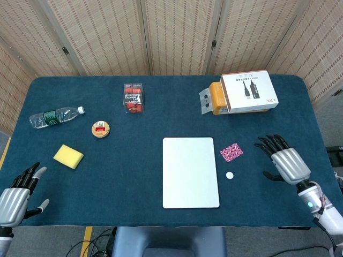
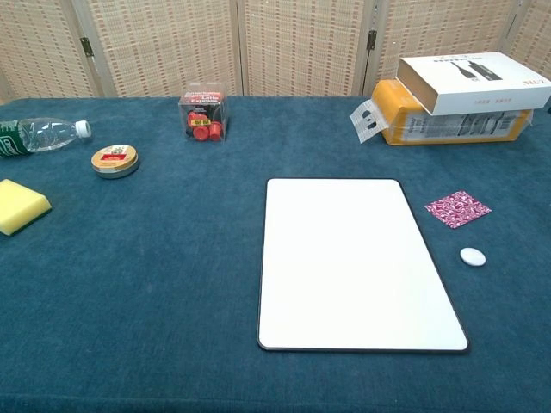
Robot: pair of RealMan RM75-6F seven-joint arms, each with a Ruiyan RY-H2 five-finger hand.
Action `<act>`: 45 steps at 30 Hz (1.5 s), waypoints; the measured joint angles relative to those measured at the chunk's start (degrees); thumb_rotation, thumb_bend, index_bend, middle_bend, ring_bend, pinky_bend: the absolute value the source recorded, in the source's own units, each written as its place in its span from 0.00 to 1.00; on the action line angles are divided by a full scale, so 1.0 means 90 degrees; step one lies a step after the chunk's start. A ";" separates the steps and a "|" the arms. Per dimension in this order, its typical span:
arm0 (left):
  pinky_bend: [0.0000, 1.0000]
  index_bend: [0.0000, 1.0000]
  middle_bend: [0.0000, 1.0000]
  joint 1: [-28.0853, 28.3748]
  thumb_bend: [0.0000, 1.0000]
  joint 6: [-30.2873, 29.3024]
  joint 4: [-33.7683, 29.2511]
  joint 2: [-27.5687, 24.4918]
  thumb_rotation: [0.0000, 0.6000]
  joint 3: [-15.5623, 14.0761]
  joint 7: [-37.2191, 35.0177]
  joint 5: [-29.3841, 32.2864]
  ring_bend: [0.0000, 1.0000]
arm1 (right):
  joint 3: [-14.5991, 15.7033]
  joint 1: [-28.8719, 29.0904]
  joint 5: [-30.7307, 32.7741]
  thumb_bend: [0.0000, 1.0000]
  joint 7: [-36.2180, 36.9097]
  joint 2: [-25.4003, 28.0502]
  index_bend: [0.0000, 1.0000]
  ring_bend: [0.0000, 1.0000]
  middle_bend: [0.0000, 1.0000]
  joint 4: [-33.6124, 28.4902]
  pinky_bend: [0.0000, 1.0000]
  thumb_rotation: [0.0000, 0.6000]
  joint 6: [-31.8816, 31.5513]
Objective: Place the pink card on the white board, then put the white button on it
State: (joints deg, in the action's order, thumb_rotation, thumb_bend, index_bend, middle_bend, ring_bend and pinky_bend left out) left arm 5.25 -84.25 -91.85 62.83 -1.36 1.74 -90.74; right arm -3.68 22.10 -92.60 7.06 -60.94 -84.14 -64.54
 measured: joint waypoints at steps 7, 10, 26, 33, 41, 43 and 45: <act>0.22 0.02 0.04 0.0007 0.29 0.0025 -0.0026 0.0013 1.00 -0.0013 -0.0020 -0.0005 0.11 | -0.0180 0.0786 0.0473 0.15 -0.0239 0.0102 0.24 0.00 0.10 0.0135 0.00 1.00 0.1104; 0.22 0.02 0.04 -0.0003 0.29 0.0001 -0.0030 -0.0002 1.00 -0.0007 -0.0055 0.0002 0.11 | -0.0202 0.0910 0.0607 0.15 -0.0485 -0.0094 0.25 0.00 0.10 0.0319 0.00 1.00 0.1272; 0.22 0.02 0.04 0.0003 0.29 0.0004 -0.0002 -0.0070 1.00 -0.0020 -0.0272 -0.0034 0.11 | -0.0090 0.1188 0.0802 0.16 -0.0755 -0.0950 0.33 0.00 0.10 0.0952 0.00 1.00 0.1454; 0.22 0.02 0.04 0.0006 0.29 0.0004 0.0027 -0.0097 1.00 -0.0026 -0.0353 -0.0048 0.11 | -0.0018 0.1331 0.0856 0.16 -0.0776 -0.1354 0.33 0.00 0.10 0.1329 0.00 1.00 0.1632; 0.22 0.02 0.05 0.0024 0.29 0.0064 0.0032 -0.0088 1.00 -0.0011 -0.0324 0.0009 0.11 | -0.0018 0.1553 0.1002 0.15 -0.0814 -0.1786 0.33 0.00 0.10 0.1863 0.00 1.00 0.1910; 0.22 0.02 0.07 0.0036 0.29 0.0097 0.0023 -0.0088 1.00 -0.0014 -0.0318 0.0020 0.11 | -0.0025 0.1637 0.1031 0.15 -0.0801 -0.1886 0.33 0.00 0.10 0.1956 0.00 1.00 0.2003; 0.22 0.02 0.07 0.0043 0.29 0.0093 0.0023 -0.0086 1.00 -0.0009 -0.0317 0.0016 0.11 | -0.0031 0.1707 0.1063 0.15 -0.0757 -0.1959 0.33 0.00 0.10 0.2032 0.00 1.00 0.2111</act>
State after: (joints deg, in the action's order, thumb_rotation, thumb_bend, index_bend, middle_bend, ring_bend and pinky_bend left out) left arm 5.63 -83.41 -91.65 62.05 -1.44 -1.12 -90.60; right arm -3.96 37.46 -83.03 0.25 -78.58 -65.86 -45.53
